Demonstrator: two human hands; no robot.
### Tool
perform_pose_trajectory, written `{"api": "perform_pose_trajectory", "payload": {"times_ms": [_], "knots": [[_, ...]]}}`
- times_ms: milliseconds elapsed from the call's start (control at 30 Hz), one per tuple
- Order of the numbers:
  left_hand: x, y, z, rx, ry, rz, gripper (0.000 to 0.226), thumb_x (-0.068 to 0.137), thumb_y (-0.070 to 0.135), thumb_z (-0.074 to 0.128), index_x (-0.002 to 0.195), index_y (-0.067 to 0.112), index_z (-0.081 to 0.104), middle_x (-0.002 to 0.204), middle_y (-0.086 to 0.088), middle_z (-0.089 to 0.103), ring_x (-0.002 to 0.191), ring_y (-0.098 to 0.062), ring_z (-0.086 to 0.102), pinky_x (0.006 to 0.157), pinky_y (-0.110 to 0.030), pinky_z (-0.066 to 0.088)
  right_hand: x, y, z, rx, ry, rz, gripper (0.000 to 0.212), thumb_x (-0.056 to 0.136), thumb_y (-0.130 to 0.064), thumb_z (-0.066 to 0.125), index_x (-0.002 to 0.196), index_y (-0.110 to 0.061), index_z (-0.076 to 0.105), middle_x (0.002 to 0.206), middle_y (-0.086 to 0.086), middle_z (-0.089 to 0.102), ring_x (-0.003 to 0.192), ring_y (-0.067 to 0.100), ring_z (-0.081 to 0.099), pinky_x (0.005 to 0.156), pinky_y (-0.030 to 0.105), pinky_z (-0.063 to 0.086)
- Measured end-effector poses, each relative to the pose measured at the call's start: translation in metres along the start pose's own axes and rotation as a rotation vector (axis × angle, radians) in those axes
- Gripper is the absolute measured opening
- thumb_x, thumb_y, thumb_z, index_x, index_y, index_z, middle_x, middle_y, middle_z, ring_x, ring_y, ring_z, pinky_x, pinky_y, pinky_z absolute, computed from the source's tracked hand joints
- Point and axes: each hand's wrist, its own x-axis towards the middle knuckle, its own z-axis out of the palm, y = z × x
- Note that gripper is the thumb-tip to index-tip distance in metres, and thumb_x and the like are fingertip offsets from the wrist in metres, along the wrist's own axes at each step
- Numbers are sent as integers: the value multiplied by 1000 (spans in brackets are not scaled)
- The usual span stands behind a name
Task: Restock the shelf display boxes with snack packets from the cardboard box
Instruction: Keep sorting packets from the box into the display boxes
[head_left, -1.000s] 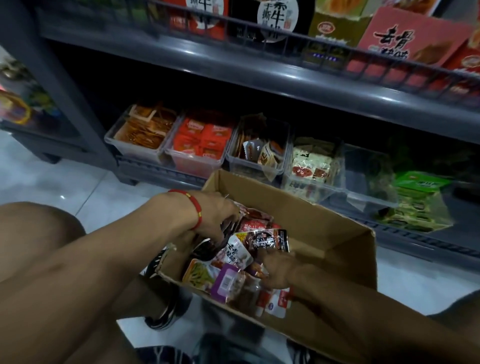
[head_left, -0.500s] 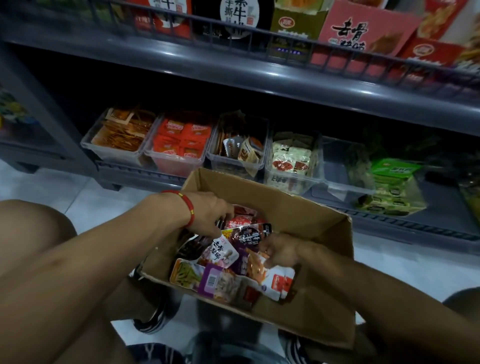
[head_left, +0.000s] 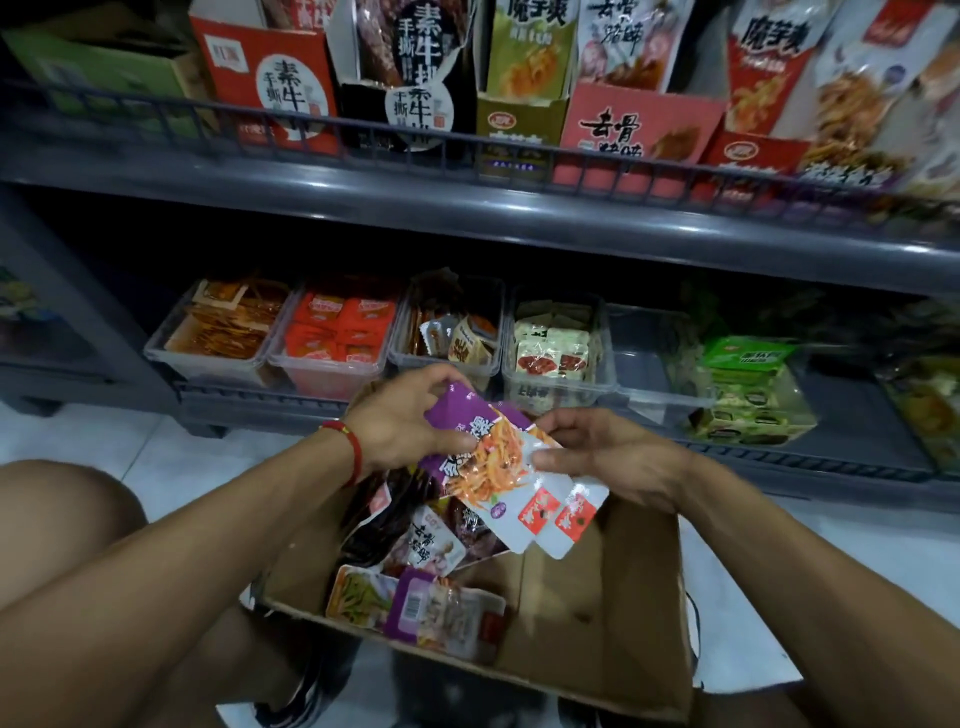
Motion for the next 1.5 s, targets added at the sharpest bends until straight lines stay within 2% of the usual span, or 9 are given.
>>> {"api": "perform_pose_trajectory", "payload": {"times_ms": [233,400,633,800,900,1000,1133,1333,1500], "knots": [[0,15,-22,-17,139,143,41,84,-11,73,108,18,57,96,-16,75,80,-20,74,67,-43,63,-18,-8,-27,48,277,-38,14,94,-13,69,106,-7,65,103,12,78,100,33,74,97,51,54],[-2,19,-25,-24,234,254,38,83,-14,74,98,18,58,93,-14,70,78,-12,67,72,-43,60,-29,-16,-35,161,371,-22,6,97,-12,66,103,-11,66,95,9,79,81,25,77,69,36,62],[1,21,-17,-207,344,122,34,87,-14,68,102,15,58,86,-8,72,71,-15,70,58,-33,61,-39,-32,-43,98,618,-205,6,97,-15,67,103,-15,67,92,0,79,77,18,77,64,35,60],[3,21,-12,-269,352,36,34,95,-8,59,102,25,58,107,-24,68,90,-32,63,80,-53,56,-46,-38,-33,-109,510,-324,7,93,-20,71,99,-24,70,94,-4,78,82,14,76,70,35,63],[0,25,-2,-329,280,-13,32,100,-5,53,105,26,60,115,-19,68,101,-37,66,90,-62,56,-35,-31,-14,-518,513,-381,18,91,-30,74,108,-32,71,103,-12,69,88,0,67,73,16,56],[-2,31,13,-471,225,-58,25,104,-2,46,110,19,58,116,-15,67,100,-31,70,72,-45,61,-21,-26,9,-754,624,-520,24,88,-32,77,110,-22,71,96,-15,54,84,-8,52,67,4,43],[-7,33,28,-509,148,-52,16,100,18,61,116,22,59,115,-13,69,102,-28,69,85,-47,61,-9,-19,26,-751,657,-631,27,82,-28,84,102,-18,69,90,-20,48,82,-13,48,70,2,39],[-7,35,31,-461,175,54,53,90,-11,66,124,26,52,108,-5,72,95,-19,73,78,-42,63,-9,-24,22,-701,829,-687,50,84,-48,77,120,-21,56,114,-7,43,105,7,48,88,21,44],[-6,38,24,-579,187,130,50,94,-15,56,128,21,49,114,-10,72,101,-24,73,77,-44,63,-23,-26,15,-152,453,-386,102,68,-51,79,152,-36,22,131,-13,50,105,0,64,83,18,57]]}}
